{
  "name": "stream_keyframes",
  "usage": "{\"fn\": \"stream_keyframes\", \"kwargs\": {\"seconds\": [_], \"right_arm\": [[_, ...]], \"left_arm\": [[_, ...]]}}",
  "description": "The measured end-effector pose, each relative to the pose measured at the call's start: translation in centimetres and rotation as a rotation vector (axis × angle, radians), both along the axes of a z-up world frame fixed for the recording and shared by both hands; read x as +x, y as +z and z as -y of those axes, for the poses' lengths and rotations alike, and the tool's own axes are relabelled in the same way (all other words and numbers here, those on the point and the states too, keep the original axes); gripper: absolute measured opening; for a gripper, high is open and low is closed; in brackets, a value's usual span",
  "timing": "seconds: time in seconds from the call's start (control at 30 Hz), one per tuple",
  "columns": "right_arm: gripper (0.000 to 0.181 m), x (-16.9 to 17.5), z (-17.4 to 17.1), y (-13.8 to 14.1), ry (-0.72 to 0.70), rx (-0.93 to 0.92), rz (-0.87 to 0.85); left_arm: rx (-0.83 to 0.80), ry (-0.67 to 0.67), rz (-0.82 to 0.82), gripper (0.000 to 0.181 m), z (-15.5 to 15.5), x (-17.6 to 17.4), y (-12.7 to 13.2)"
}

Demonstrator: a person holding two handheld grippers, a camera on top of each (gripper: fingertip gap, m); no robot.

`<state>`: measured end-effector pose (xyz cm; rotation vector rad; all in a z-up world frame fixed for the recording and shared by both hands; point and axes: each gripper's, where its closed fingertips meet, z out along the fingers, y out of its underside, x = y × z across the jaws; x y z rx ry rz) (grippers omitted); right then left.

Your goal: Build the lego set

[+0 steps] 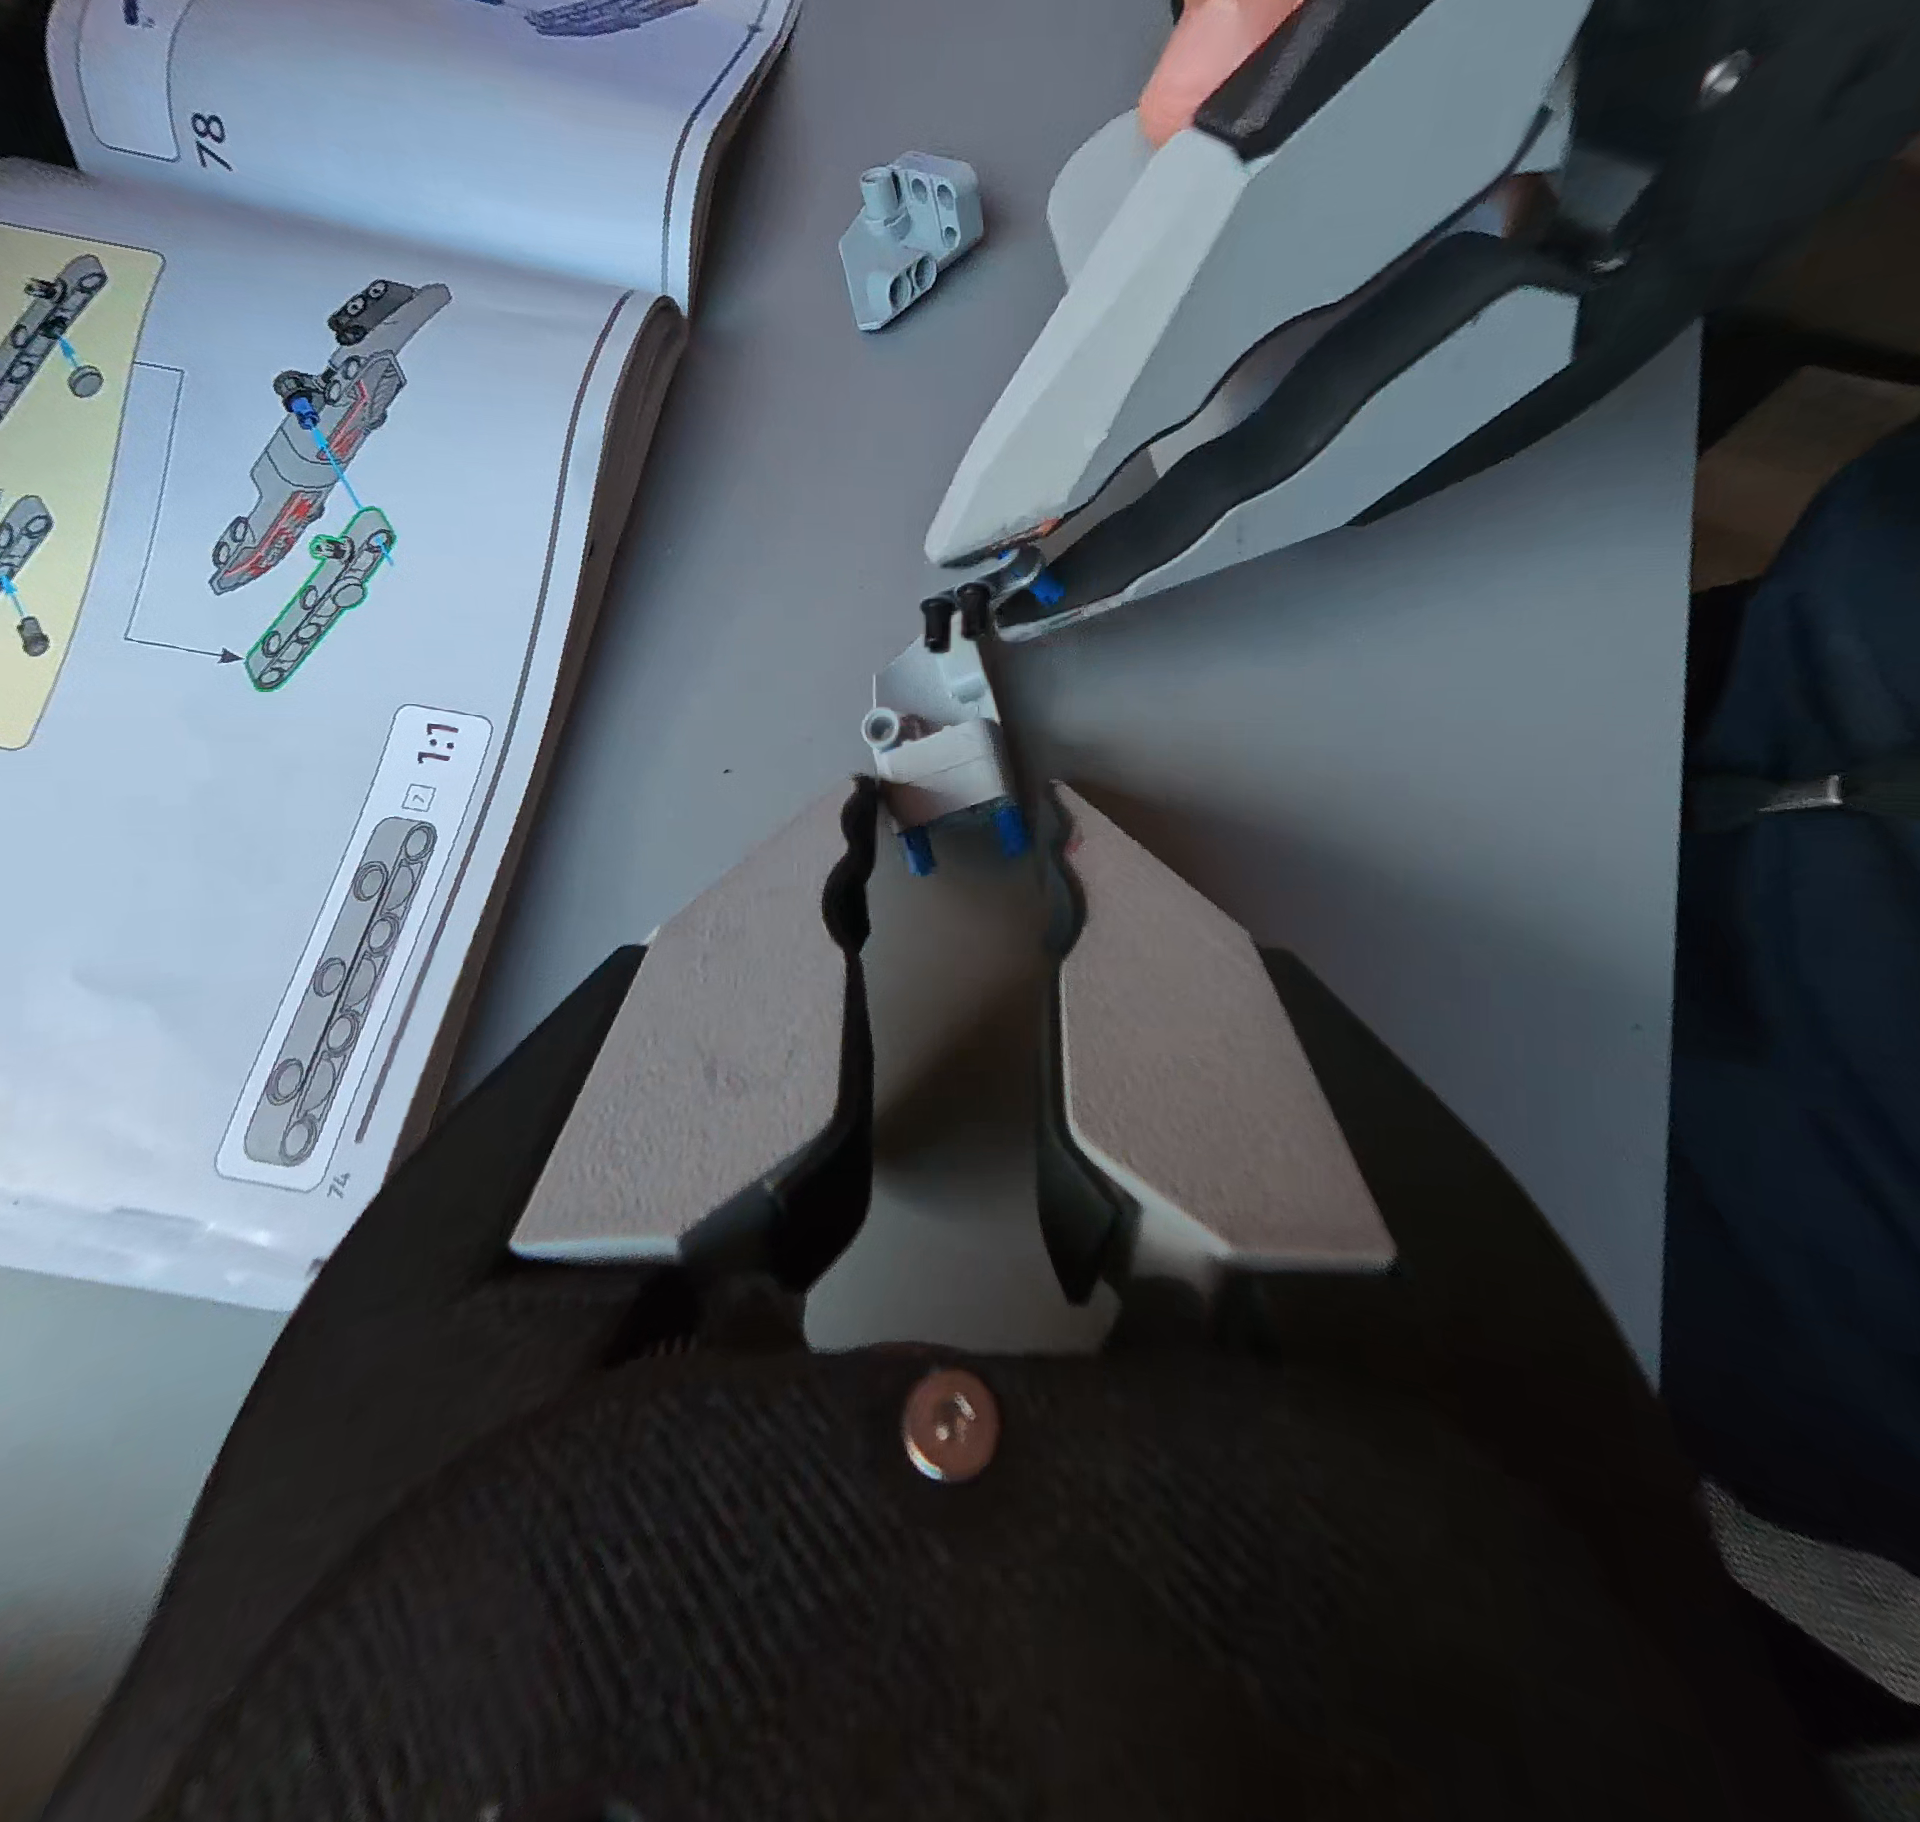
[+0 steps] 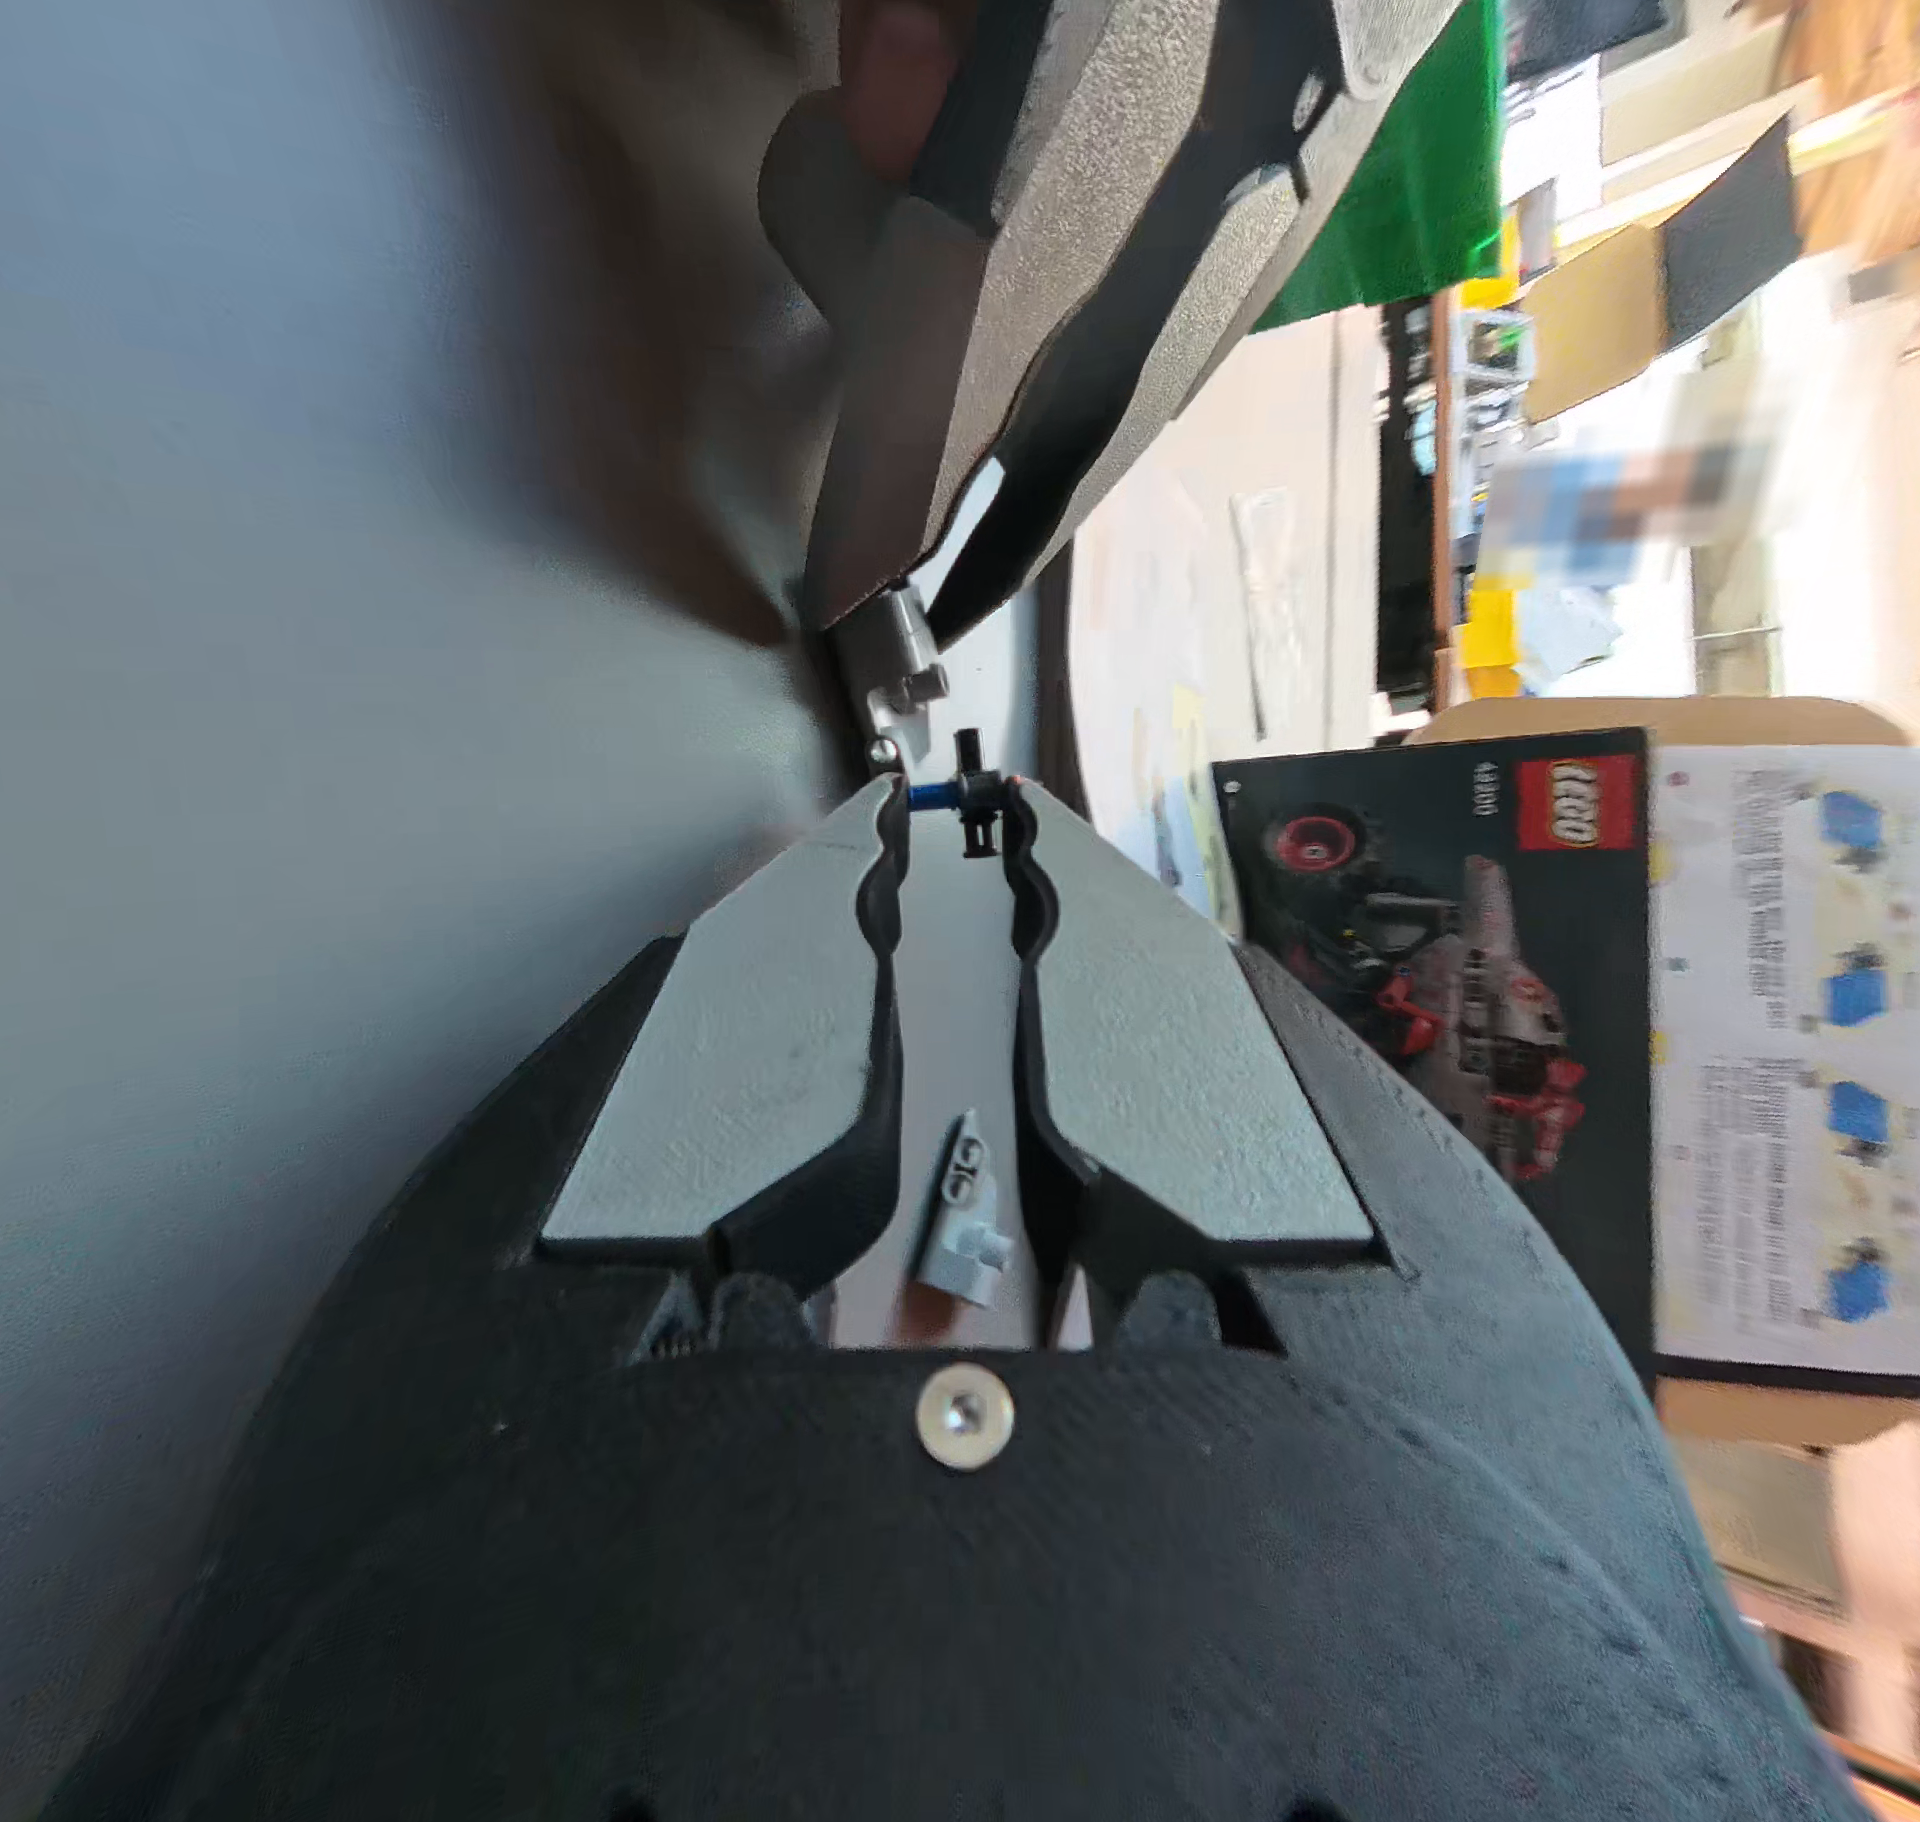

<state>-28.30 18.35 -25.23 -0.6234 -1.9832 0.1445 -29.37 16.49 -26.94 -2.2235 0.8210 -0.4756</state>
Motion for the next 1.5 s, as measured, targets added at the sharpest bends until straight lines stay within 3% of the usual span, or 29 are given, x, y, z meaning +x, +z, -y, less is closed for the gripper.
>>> {"fn": "stream_keyframes", "kwargs": {"seconds": [0.1,0.2,0.4,0.47,0.53,0.77,0.9,1.03,1.2,1.5], "right_arm": [[0.015,0.4,0.0,1.2,0.030,0.194,-0.100],[0.014,0.5,1.3,2.9,0.091,0.356,-0.228],[0.014,0.0,2.5,3.8,0.125,0.439,-0.299],[0.014,0.0,2.6,3.7,0.127,0.445,-0.297],[0.014,0.0,2.6,3.6,0.121,0.430,-0.289],[0.019,0.7,2.9,4.1,0.156,0.209,-0.292],[0.018,1.7,2.6,5.0,0.182,-0.135,-0.243],[0.006,1.9,2.1,4.4,0.188,-0.399,-0.115],[0.012,2.1,2.6,4.0,0.217,-0.450,-0.076],[0.005,2.1,2.8,4.1,0.237,-0.494,-0.066]], "left_arm": [[0.101,0.058,0.012,0.031,-0.4,-0.3,1.4],[0.203,0.017,0.113,0.028,0.4,0.7,3.9],[0.175,-0.039,0.294,0.023,0.8,2.4,5.6],[0.200,-0.010,0.248,0.010,0.4,1.9,5.3],[0.211,-0.004,0.225,0.010,0.3,1.8,5.2],[0.366,-0.043,0.119,0.009,0.5,2.4,5.9],[0.544,-0.052,-0.114,0.010,0.3,1.9,5.9],[0.596,-0.072,-0.152,0.010,0.4,2.6,6.1],[0.600,-0.079,-0.146,0.010,0.5,2.8,6.1],[0.597,-0.097,-0.170,0.010,0.4,3.0,5.6]]}}
